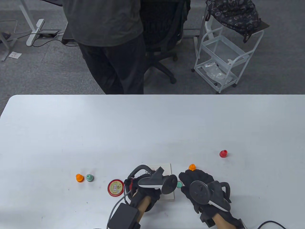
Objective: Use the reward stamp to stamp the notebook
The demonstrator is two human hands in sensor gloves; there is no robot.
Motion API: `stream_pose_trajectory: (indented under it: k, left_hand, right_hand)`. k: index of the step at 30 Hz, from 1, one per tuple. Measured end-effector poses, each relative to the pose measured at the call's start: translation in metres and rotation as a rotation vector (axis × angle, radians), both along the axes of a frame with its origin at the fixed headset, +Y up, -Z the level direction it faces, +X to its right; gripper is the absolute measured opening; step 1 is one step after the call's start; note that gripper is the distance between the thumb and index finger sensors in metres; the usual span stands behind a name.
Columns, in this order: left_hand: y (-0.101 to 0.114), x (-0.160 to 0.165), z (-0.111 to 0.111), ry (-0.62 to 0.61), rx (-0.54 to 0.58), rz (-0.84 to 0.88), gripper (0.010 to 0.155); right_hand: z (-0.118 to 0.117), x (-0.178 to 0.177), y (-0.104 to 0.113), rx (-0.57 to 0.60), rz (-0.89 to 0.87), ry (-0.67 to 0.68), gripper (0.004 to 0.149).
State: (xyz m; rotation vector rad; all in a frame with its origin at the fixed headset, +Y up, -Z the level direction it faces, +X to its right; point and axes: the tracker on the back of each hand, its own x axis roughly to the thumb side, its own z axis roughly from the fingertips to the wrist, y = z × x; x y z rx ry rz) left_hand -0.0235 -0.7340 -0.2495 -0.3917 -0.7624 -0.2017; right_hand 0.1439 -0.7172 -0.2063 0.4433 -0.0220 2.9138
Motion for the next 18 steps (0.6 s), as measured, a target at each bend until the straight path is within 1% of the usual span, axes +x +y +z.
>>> stream_pose_trajectory:
  k: [4, 18]
  left_hand:
    - [0.0, 0.002, 0.002, -0.013, 0.013, -0.022, 0.045]
    - [-0.001, 0.004, 0.022, -0.095, 0.159, -0.037, 0.045]
  right_hand:
    - [0.0, -0.001, 0.0, -0.007, 0.005, 0.003, 0.057]
    - [0.0, -0.002, 0.0, -0.017, 0.016, 0.011, 0.057]
